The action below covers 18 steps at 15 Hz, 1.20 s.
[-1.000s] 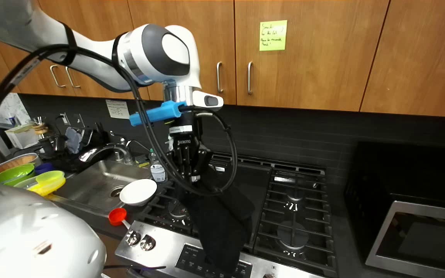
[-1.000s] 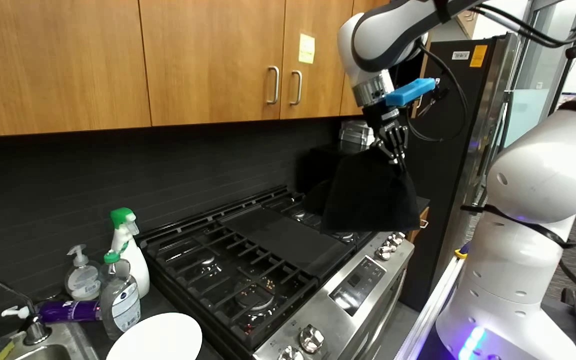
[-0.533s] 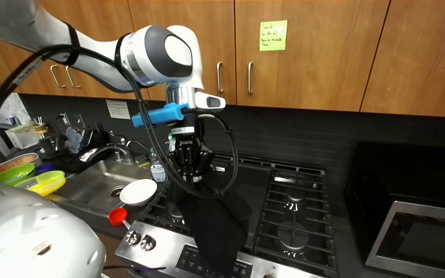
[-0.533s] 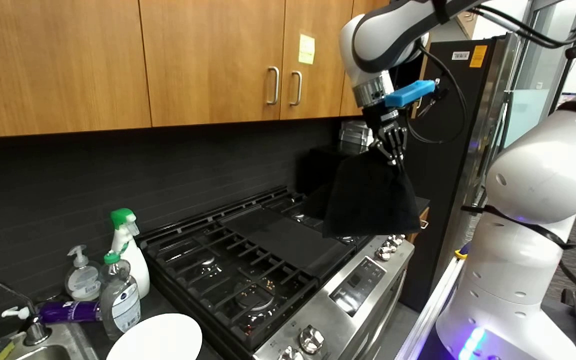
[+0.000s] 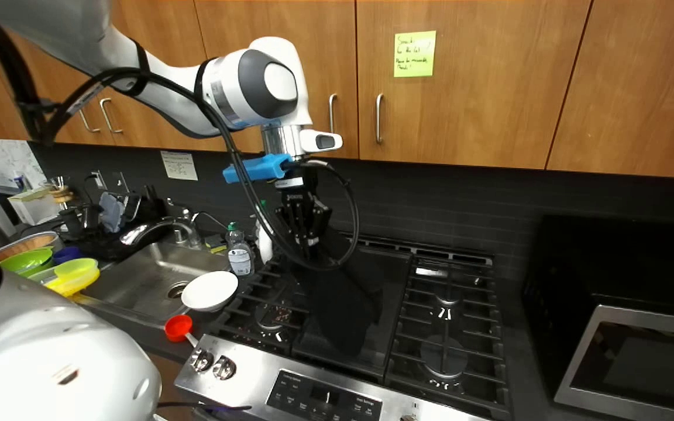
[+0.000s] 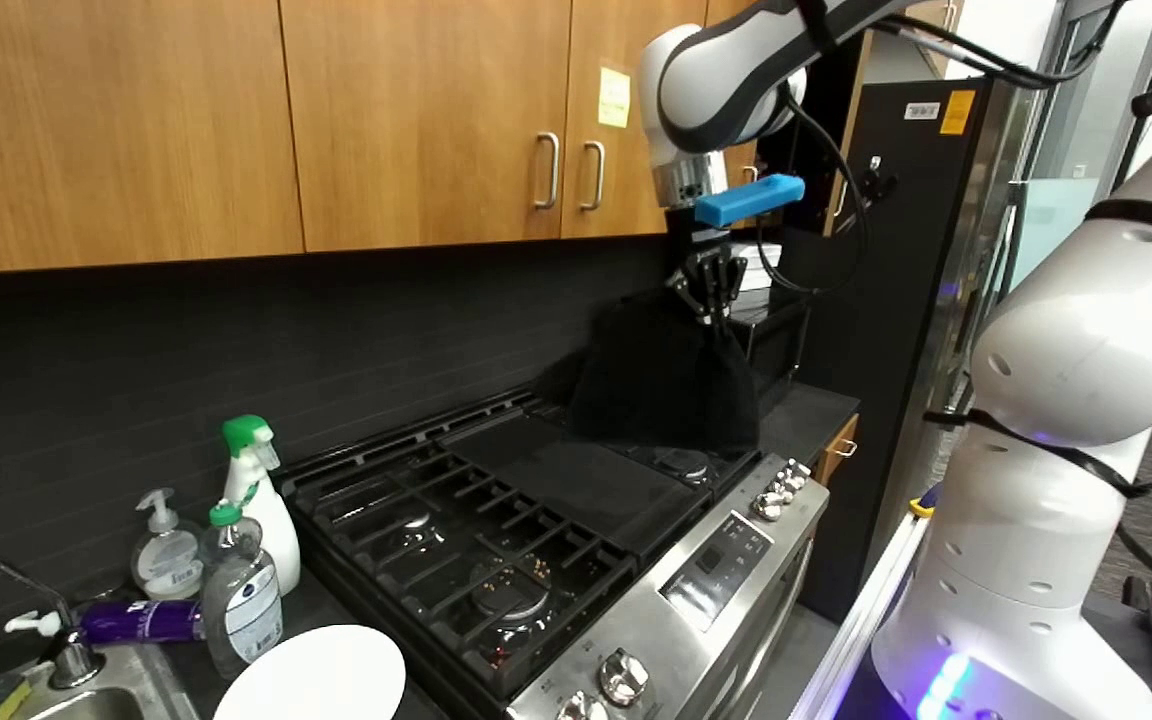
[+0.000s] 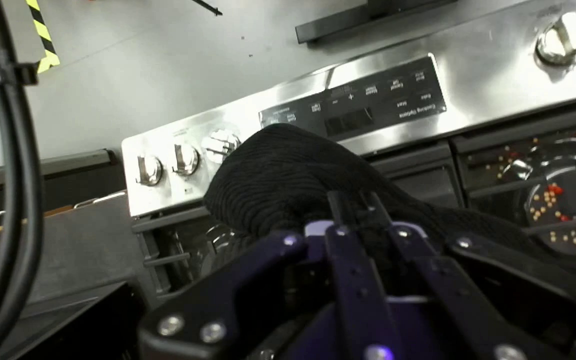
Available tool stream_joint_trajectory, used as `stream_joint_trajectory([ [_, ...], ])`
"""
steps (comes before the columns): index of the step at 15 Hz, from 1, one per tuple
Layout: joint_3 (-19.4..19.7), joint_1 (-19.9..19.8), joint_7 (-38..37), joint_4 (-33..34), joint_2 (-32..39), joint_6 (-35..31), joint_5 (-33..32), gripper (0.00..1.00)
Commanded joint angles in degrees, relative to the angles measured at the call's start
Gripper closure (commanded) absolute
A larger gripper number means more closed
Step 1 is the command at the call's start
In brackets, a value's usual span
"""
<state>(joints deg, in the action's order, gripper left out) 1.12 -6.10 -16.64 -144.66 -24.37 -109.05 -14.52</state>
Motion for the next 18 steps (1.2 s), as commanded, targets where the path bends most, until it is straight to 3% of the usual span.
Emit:
stream_joint_trajectory([
  [1, -1.04, -2.36, -5.49, 6.46, 2.81, -0.09, -2.38, 0.98],
  [9, 0.96, -8.15, -18.1, 13.31, 7.1, -0.47, -5.5, 0.98],
  [13, 0.49, -9.32, -29.56, 14.79, 9.01, -0.65, -8.28, 0.98],
  [15, 0.46, -8.9, -35.36, 15.77, 9.59, 2.87, -9.17, 0.98],
  [18, 1.88, -7.27, -32.29, 13.83, 8.82, 1.16, -7.76, 0.91],
])
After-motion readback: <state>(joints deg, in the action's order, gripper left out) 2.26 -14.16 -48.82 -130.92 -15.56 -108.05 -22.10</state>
